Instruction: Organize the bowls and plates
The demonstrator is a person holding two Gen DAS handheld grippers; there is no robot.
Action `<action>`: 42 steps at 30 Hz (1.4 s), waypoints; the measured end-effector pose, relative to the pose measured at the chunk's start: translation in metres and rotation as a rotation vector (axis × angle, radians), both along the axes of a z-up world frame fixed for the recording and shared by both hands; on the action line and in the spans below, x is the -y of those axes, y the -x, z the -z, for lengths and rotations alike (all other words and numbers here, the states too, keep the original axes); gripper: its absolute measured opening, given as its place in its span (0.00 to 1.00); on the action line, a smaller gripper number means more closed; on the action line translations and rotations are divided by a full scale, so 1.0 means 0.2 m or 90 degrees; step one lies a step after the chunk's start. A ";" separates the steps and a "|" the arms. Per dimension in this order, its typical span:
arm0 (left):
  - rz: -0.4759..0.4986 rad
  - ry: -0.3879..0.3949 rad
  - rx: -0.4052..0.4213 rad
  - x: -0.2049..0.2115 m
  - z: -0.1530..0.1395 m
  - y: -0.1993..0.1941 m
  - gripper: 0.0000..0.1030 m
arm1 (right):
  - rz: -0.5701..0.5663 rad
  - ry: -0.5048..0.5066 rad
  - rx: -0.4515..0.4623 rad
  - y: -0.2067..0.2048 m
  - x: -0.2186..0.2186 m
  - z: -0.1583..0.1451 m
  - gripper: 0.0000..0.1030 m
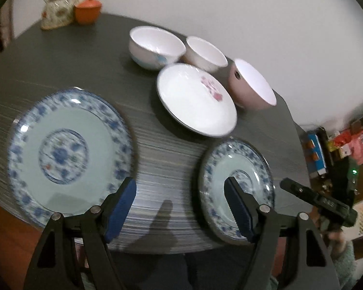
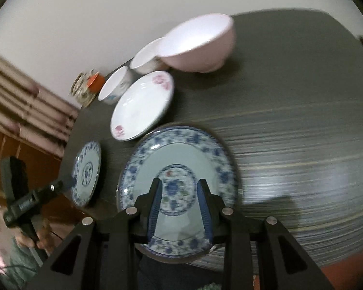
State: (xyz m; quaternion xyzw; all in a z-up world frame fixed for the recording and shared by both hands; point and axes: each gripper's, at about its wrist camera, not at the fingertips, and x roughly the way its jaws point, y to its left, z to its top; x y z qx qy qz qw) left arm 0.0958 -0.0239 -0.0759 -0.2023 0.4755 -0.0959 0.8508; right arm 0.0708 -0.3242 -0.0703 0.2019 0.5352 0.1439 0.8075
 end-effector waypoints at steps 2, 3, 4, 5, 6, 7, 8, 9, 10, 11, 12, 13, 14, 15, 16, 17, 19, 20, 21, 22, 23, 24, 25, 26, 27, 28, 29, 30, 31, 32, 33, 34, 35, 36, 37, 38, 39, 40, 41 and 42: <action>0.013 0.009 -0.019 0.04 0.02 -0.02 0.69 | 0.003 -0.003 -0.013 -0.01 0.04 0.03 0.30; 0.017 0.016 -0.028 0.05 0.03 -0.03 0.69 | 0.003 -0.006 -0.019 -0.01 0.05 0.05 0.30; 0.022 0.026 -0.038 0.07 0.05 -0.04 0.69 | 0.006 -0.006 -0.027 -0.02 0.06 0.06 0.30; 0.023 0.029 -0.043 0.08 0.06 -0.05 0.69 | 0.017 -0.006 -0.033 -0.02 0.08 0.08 0.30; 0.025 0.031 -0.048 0.09 0.07 -0.05 0.69 | 0.019 -0.008 -0.033 -0.02 0.09 0.08 0.30; 0.027 0.033 -0.052 0.10 0.08 -0.06 0.69 | 0.020 -0.009 -0.032 -0.01 0.10 0.09 0.30; 0.028 0.033 -0.056 0.11 0.09 -0.07 0.69 | 0.022 -0.006 -0.033 -0.02 0.11 0.09 0.30; 0.028 0.033 -0.060 0.12 0.09 -0.08 0.69 | 0.027 -0.006 -0.034 -0.02 0.12 0.10 0.30; 0.030 0.035 -0.066 0.13 0.10 -0.08 0.68 | 0.029 -0.009 -0.034 -0.01 0.13 0.10 0.30; 0.033 0.040 -0.071 0.14 0.11 -0.09 0.68 | 0.028 -0.011 -0.036 -0.02 0.13 0.11 0.30; 0.036 0.043 -0.074 0.14 0.12 -0.09 0.67 | 0.029 -0.011 -0.041 -0.02 0.14 0.12 0.30; 0.038 0.042 -0.079 0.15 0.12 -0.10 0.67 | 0.031 -0.009 -0.044 -0.02 0.15 0.13 0.30; 0.039 0.042 -0.084 0.16 0.13 -0.11 0.67 | 0.032 -0.007 -0.046 -0.02 0.16 0.14 0.30; 0.042 0.045 -0.088 0.17 0.14 -0.11 0.67 | 0.030 -0.008 -0.050 -0.03 0.16 0.15 0.30; 0.043 0.048 -0.093 0.18 0.15 -0.12 0.65 | 0.032 -0.010 -0.055 -0.03 0.17 0.16 0.30; 0.043 0.052 -0.098 0.18 0.15 -0.13 0.64 | 0.033 -0.011 -0.058 -0.03 0.17 0.17 0.30; 0.044 0.066 -0.111 0.19 0.17 -0.14 0.62 | 0.032 -0.013 -0.063 -0.03 0.18 0.18 0.30; 0.042 0.068 -0.117 0.19 0.18 -0.15 0.61 | 0.032 -0.018 -0.065 -0.03 0.18 0.19 0.30; 0.040 0.070 -0.124 0.20 0.19 -0.15 0.60 | 0.031 -0.020 -0.068 -0.03 0.18 0.20 0.30; 0.040 0.075 -0.132 0.20 0.21 -0.16 0.59 | 0.030 -0.019 -0.069 -0.03 0.18 0.20 0.30; 0.040 0.079 -0.138 0.21 0.22 -0.16 0.59 | 0.029 -0.018 -0.070 -0.03 0.18 0.20 0.30; 0.040 0.082 -0.143 0.21 0.22 -0.16 0.56 | 0.027 -0.019 -0.072 -0.03 0.17 0.21 0.30; 0.040 0.086 -0.151 0.21 0.23 -0.16 0.54 | 0.027 -0.022 -0.073 -0.03 0.17 0.21 0.30; 0.041 0.088 -0.155 0.21 0.24 -0.17 0.54 | 0.027 -0.026 -0.074 -0.03 0.17 0.21 0.30; 0.041 0.090 -0.159 0.21 0.25 -0.17 0.52 | 0.025 -0.025 -0.075 -0.03 0.17 0.22 0.30; 0.040 0.092 -0.164 0.22 0.25 -0.17 0.50 | 0.024 -0.023 -0.075 -0.03 0.17 0.22 0.30; 0.041 0.092 -0.166 0.22 0.25 -0.17 0.50 | 0.022 -0.024 -0.075 -0.04 0.16 0.22 0.30; 0.042 0.093 -0.168 0.22 0.25 -0.18 0.49 | 0.021 -0.025 -0.076 -0.04 0.16 0.23 0.30; 0.042 0.092 -0.170 0.23 0.26 -0.18 0.47 | 0.020 -0.026 -0.077 -0.04 0.15 0.23 0.30; 0.042 0.091 -0.172 0.23 0.26 -0.18 0.45 | 0.018 -0.027 -0.077 -0.04 0.15 0.23 0.30; 0.042 0.090 -0.174 0.23 0.26 -0.18 0.42 | 0.017 -0.027 -0.077 -0.04 0.15 0.23 0.30; 0.042 0.089 -0.177 0.23 0.27 -0.19 0.39 | 0.016 -0.028 -0.077 -0.04 0.15 0.23 0.30; 0.042 0.089 -0.178 0.23 0.27 -0.19 0.38 | 0.016 -0.028 -0.078 -0.05 0.15 0.24 0.30; 0.042 0.088 -0.179 0.23 0.27 -0.19 0.37 | 0.016 -0.027 -0.079 -0.05 0.15 0.24 0.30; 0.042 0.085 -0.180 0.23 0.27 -0.19 0.34 | 0.016 -0.027 -0.079 -0.05 0.15 0.24 0.30; 0.045 0.082 -0.181 0.23 0.27 -0.19 0.32 | 0.016 -0.026 -0.079 -0.05 0.14 0.24 0.30; 0.049 0.081 -0.181 0.24 0.27 -0.19 0.28 | 0.016 -0.027 -0.079 -0.05 0.14 0.24 0.30; 0.050 0.079 -0.181 0.24 0.27 -0.19 0.28 | 0.015 -0.028 -0.079 -0.05 0.14 0.24 0.30; 0.050 0.074 -0.181 0.24 0.27 -0.19 0.28 | 0.014 -0.029 -0.078 -0.05 0.14 0.24 0.30; 0.052 0.071 -0.180 0.25 0.27 -0.19 0.28 | 0.013 -0.029 -0.078 -0.05 0.14 0.24 0.29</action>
